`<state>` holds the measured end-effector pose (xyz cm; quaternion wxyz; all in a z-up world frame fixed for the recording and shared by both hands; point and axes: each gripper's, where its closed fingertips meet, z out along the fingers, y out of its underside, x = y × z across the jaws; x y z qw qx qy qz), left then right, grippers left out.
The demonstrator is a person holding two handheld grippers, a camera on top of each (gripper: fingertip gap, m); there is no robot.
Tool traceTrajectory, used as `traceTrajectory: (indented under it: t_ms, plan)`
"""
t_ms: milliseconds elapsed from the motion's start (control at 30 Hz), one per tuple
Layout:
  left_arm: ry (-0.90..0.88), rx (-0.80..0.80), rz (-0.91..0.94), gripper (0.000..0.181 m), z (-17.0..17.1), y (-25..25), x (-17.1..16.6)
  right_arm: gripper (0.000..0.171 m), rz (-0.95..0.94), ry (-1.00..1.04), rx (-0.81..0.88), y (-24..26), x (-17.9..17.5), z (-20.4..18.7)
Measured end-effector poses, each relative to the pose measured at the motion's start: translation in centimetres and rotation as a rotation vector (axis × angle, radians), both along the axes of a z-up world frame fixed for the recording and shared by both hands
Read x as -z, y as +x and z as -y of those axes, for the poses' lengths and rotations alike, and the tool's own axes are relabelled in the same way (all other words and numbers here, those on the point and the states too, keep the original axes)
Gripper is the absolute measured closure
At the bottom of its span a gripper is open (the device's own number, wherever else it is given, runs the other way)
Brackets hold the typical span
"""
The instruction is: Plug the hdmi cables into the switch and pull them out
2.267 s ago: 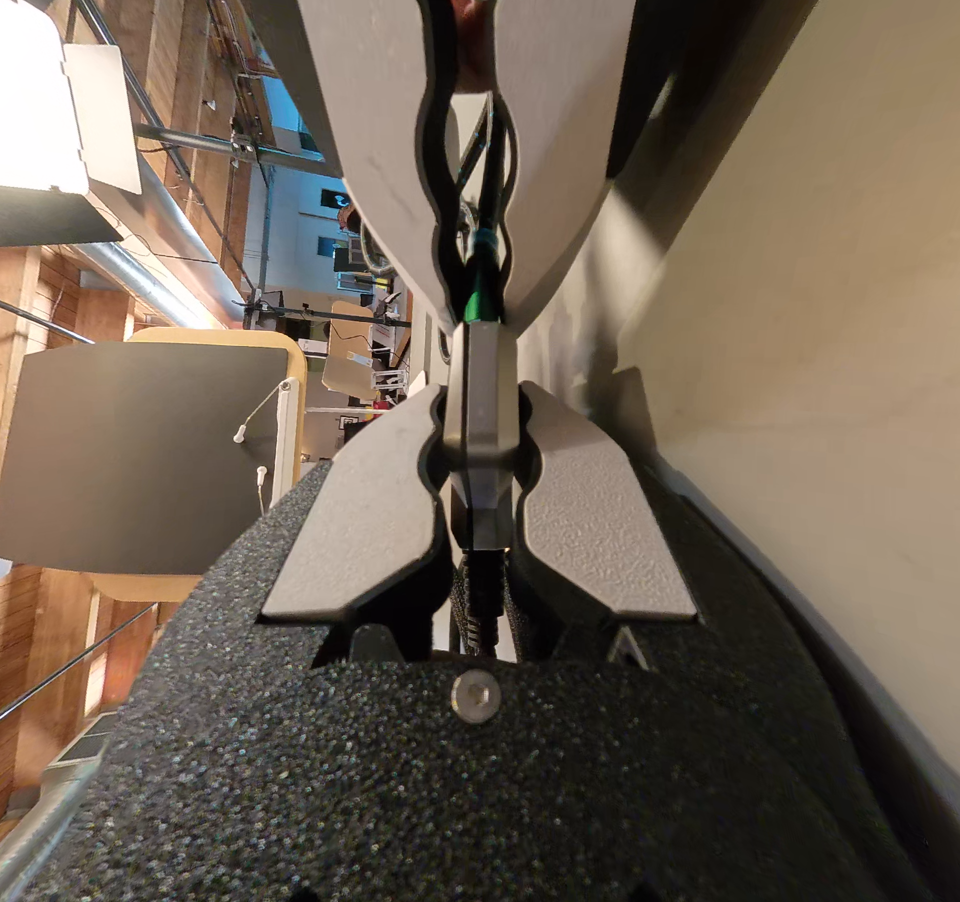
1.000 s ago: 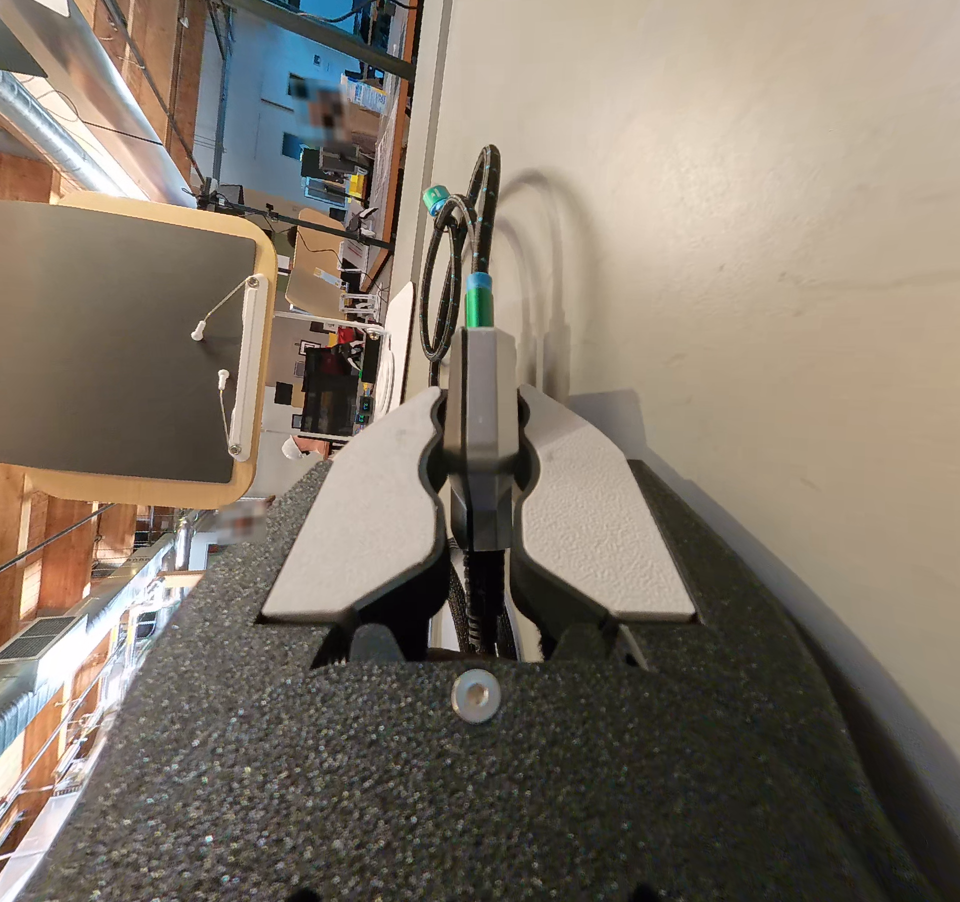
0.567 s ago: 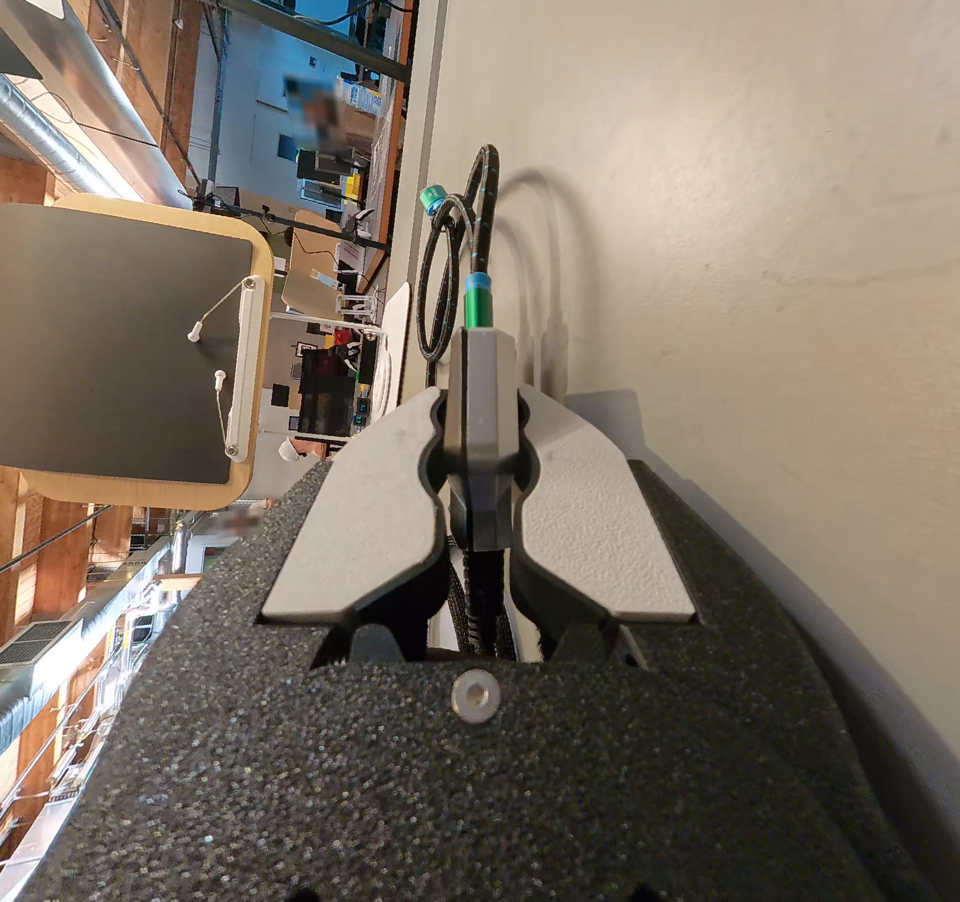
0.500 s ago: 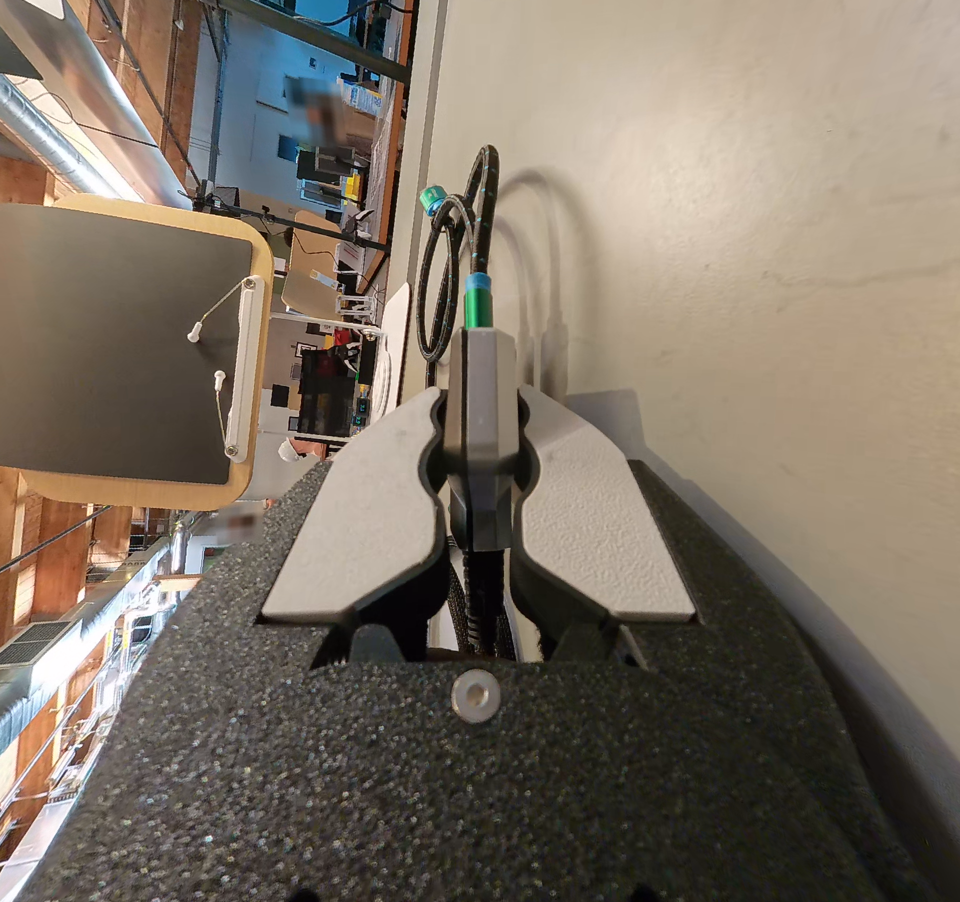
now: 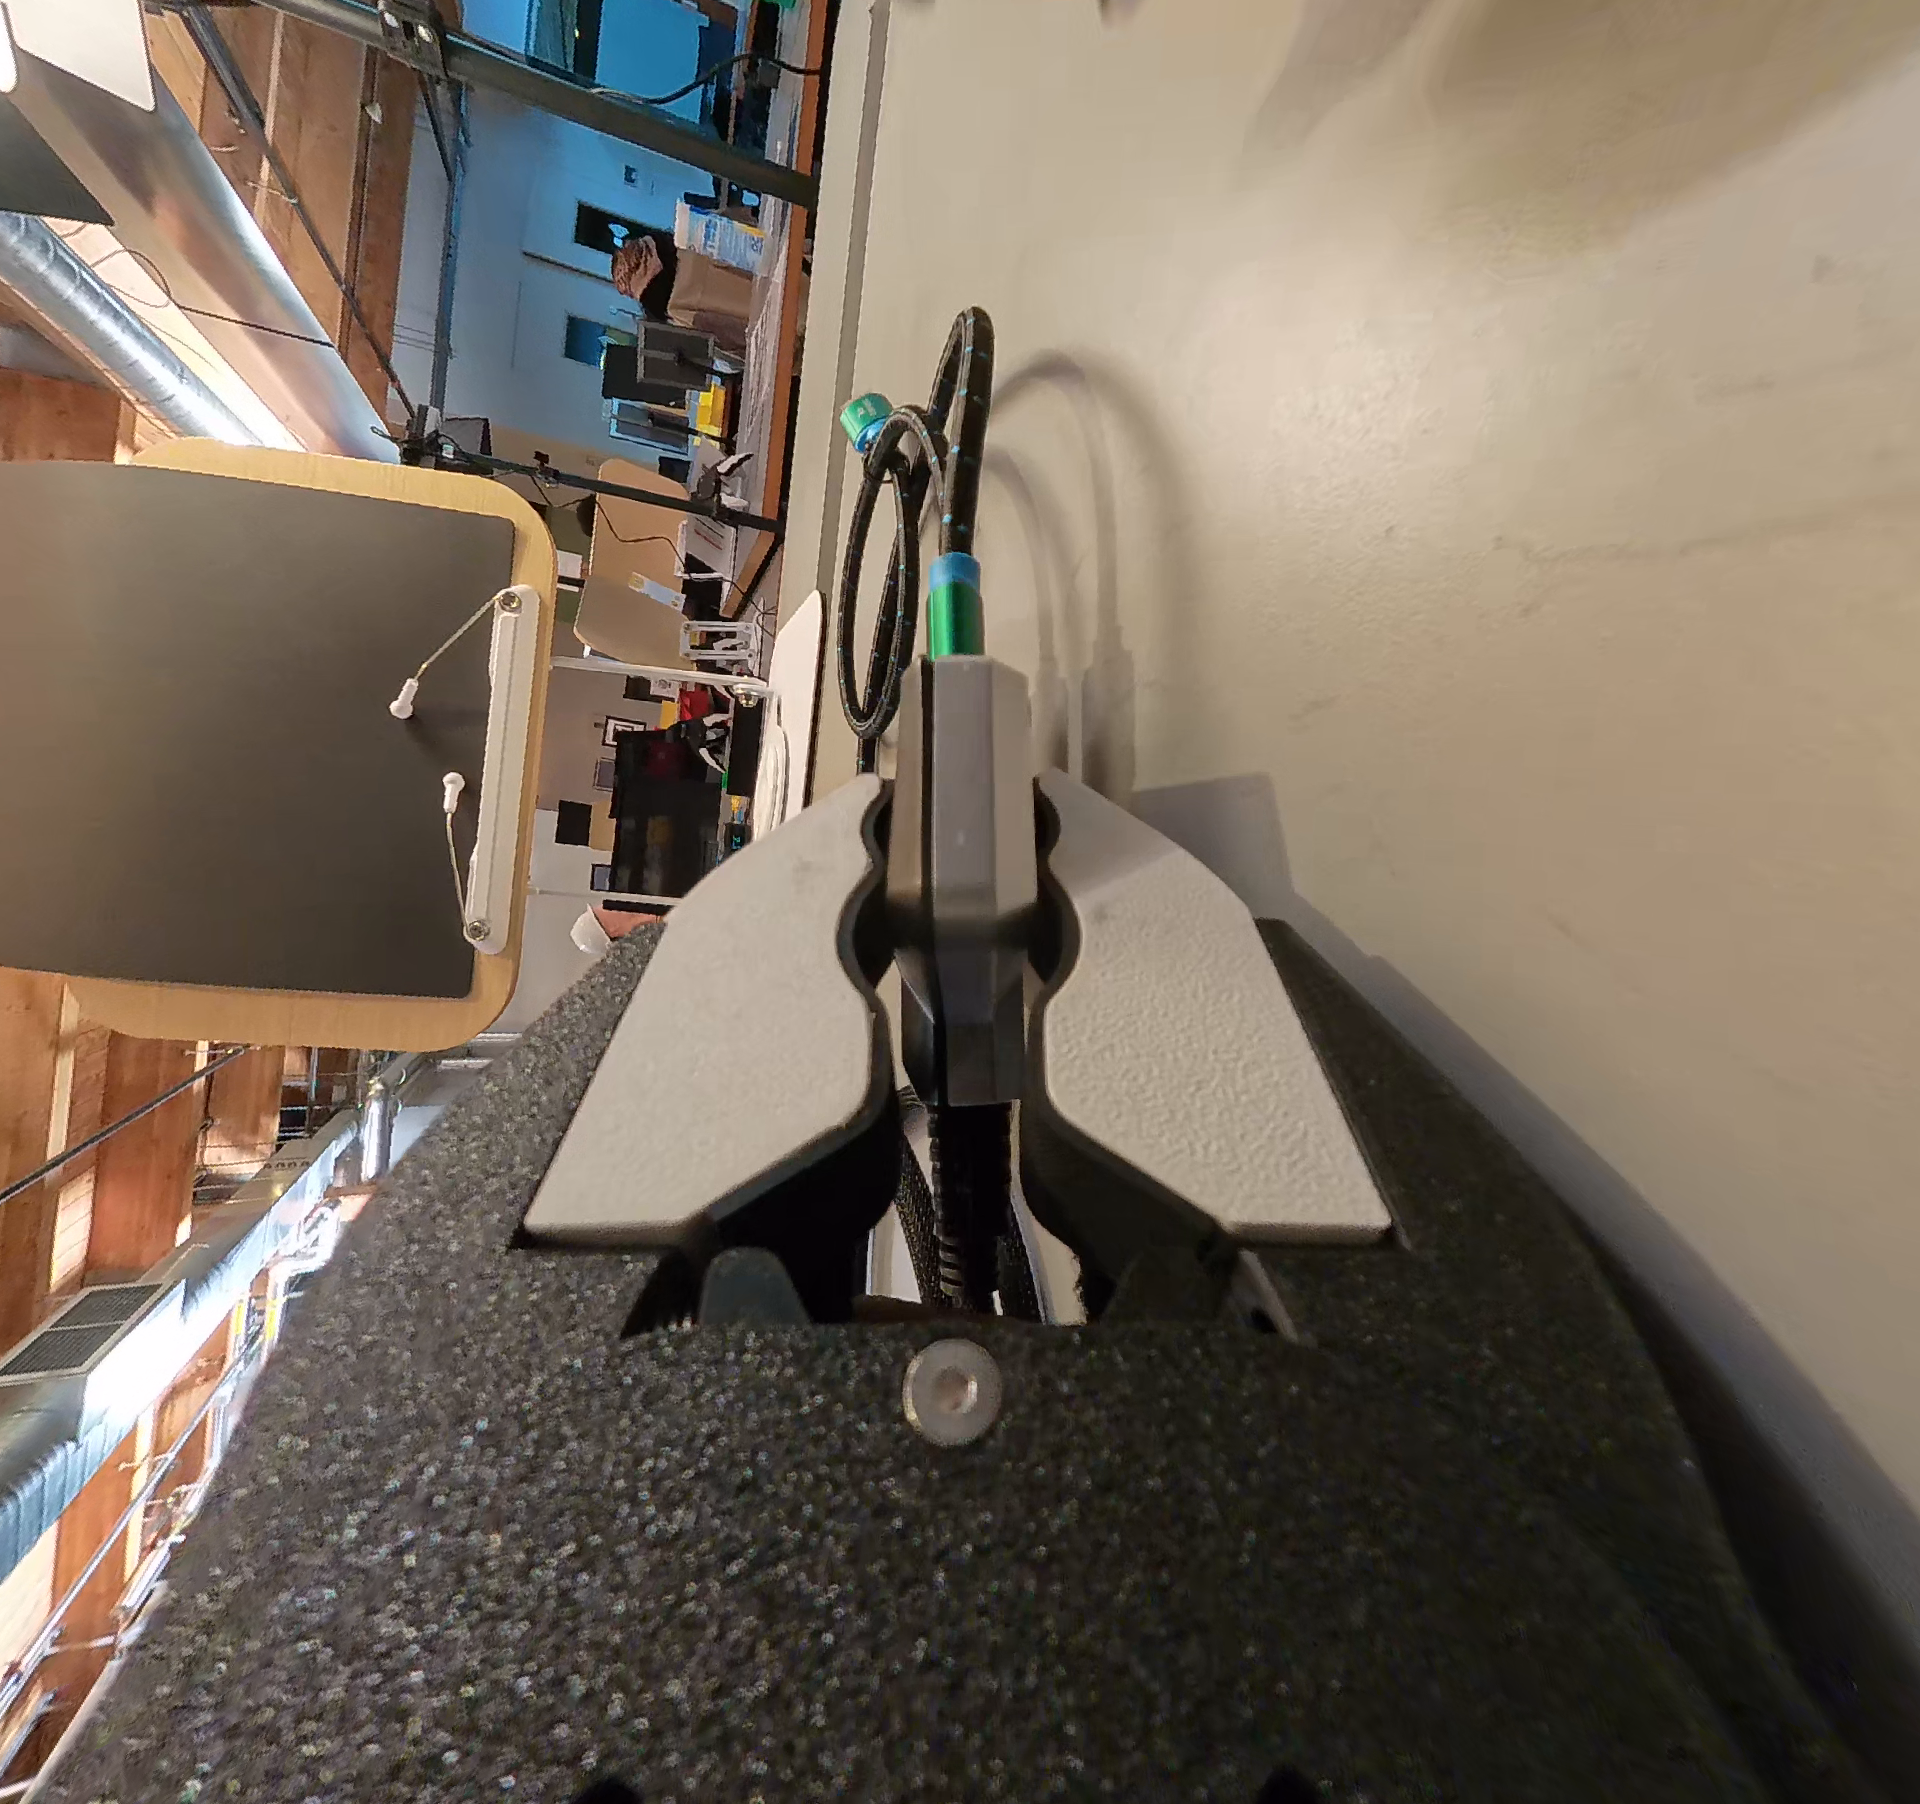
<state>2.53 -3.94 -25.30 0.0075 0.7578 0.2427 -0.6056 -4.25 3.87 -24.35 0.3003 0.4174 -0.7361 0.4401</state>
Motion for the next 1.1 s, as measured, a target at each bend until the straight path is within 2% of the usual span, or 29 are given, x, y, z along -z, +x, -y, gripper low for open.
traceTrajectory:
  t_ms: [200, 367, 533, 867, 1100]
  plan:
    - [-0.009, 0.047, -0.003, 0.159, -0.6, 0.1, 0.0, 0.137, -0.076, -0.054, -0.147, 4.4, 1.2, 4.3]
    - [-0.022, 0.101, -0.005, 0.159, -1.5, 0.1, 0.0, 0.137, -0.086, -0.099, -0.168, 5.8, 1.0, 6.3]
    - [-0.023, 0.150, -0.015, 0.159, -2.5, 0.1, -0.2, 0.158, -0.101, -0.112, -0.177, 5.9, 1.4, 6.4]
    - [0.008, 0.100, 0.000, 0.158, -2.7, -0.1, 0.4, 0.158, -0.088, -0.087, -0.249, 5.6, 1.8, 5.3]
    - [-0.007, 0.083, -0.005, 0.157, -2.7, 0.0, 0.4, 0.158, -0.132, -0.153, -0.210, 5.5, 1.5, 5.0]
